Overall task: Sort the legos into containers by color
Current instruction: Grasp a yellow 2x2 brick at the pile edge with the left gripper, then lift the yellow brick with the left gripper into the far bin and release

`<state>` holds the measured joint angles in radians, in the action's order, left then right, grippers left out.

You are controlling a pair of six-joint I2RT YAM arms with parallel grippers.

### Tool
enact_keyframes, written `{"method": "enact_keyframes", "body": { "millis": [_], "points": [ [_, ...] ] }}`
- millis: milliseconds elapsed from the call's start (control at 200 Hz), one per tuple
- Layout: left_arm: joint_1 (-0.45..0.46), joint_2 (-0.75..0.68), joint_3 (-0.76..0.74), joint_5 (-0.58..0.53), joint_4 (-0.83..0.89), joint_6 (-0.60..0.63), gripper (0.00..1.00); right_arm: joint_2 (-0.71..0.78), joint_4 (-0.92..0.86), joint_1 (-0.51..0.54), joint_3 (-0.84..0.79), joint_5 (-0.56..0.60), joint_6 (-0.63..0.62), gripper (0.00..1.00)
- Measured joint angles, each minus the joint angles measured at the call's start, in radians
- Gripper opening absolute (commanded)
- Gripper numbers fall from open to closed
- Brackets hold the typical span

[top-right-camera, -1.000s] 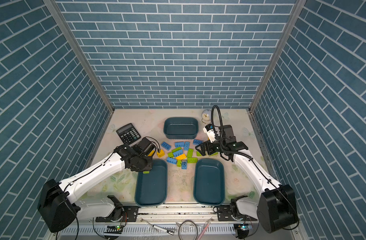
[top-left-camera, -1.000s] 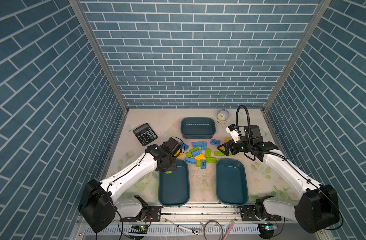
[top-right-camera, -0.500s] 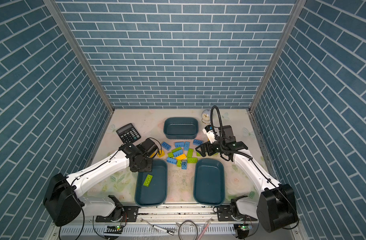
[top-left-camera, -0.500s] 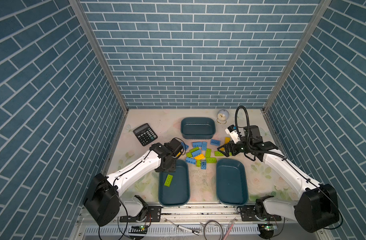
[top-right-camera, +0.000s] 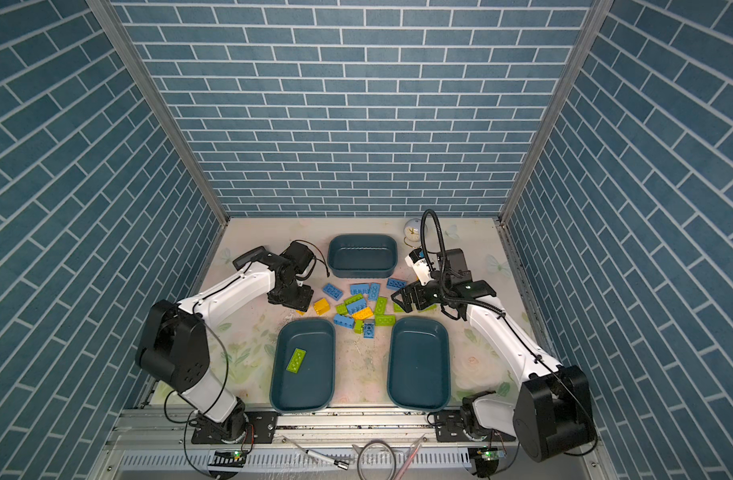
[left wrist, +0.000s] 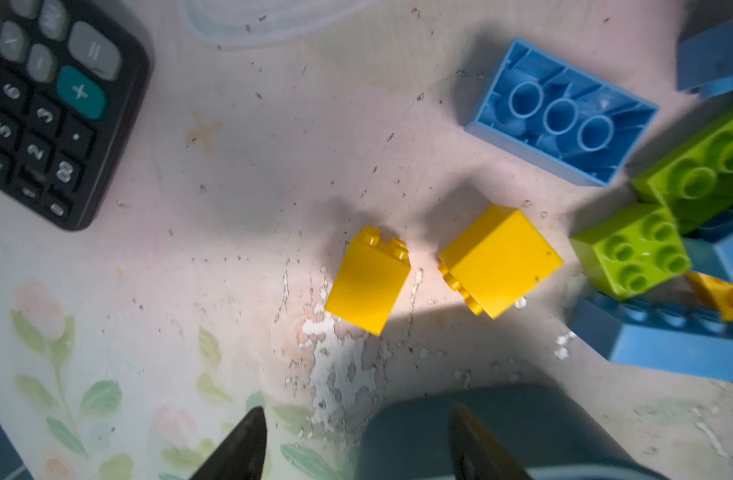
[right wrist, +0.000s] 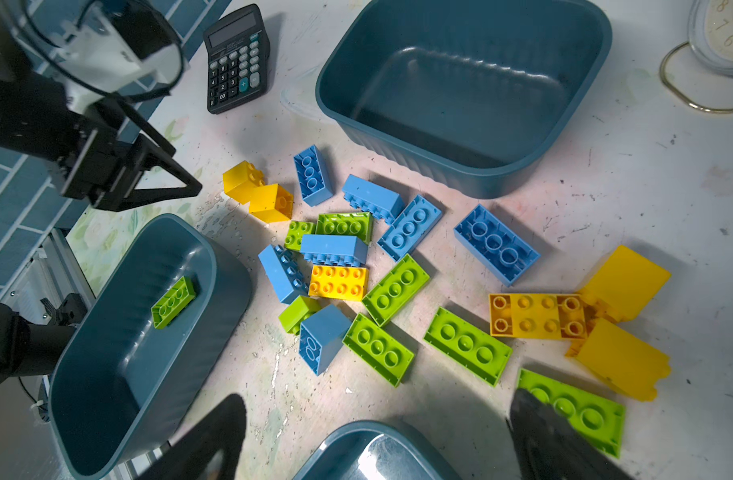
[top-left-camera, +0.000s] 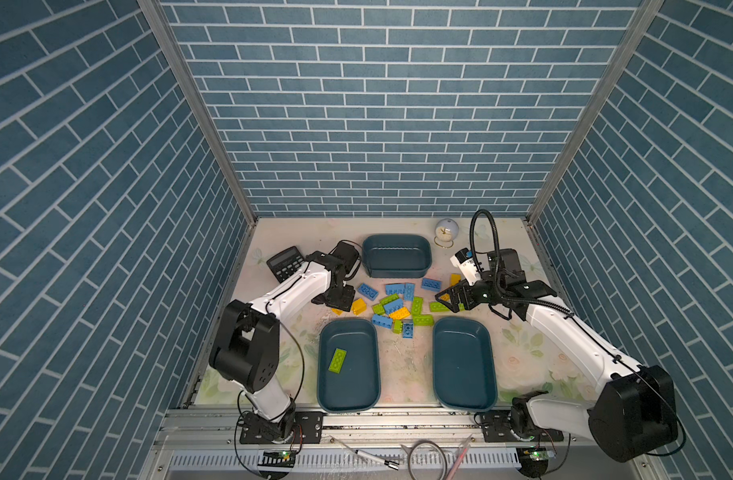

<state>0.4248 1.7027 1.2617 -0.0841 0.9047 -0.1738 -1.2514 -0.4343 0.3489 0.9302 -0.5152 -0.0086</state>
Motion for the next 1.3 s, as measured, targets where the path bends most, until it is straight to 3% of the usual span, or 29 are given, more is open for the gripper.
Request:
{"method": "enact_keyframes", "body": {
  "millis": [215, 385, 525, 690, 875, 1050, 1295],
  "points": [
    [-0.049, 0.102, 0.000, 0.046, -0.074, 0.112, 0.67, 0.000, -0.003, 0.000, 0.000, 0.000, 0.000, 0.99],
    [-0.063, 0.171, 0.002, 0.067, -0.127, 0.152, 0.58, 0.000, -0.008, 0.000, 0.000, 0.000, 0.000, 0.99],
    [-0.078, 0.208, 0.002, 0.085, -0.151, 0.169, 0.36, 0.000, -0.011, 0.000, 0.000, 0.001, 0.000, 0.99],
    [-0.082, 0.206, 0.019, 0.093, -0.153, 0.169, 0.23, 0.000, -0.029, 0.000, 0.000, 0.009, 0.000, 0.99],
    [-0.081, 0.163, 0.093, 0.115, -0.101, 0.145, 0.24, -0.001, -0.035, 0.000, 0.004, 0.016, 0.000, 0.99],
    [-0.066, 0.139, 0.260, 0.154, -0.068, 0.096, 0.25, -0.006, -0.029, 0.000, 0.010, 0.017, 0.000, 0.99],
    [-0.024, 0.231, 0.517, 0.198, -0.088, 0.026, 0.25, -0.026, -0.011, -0.009, 0.016, 0.016, 0.000, 0.99]
  ]
}}
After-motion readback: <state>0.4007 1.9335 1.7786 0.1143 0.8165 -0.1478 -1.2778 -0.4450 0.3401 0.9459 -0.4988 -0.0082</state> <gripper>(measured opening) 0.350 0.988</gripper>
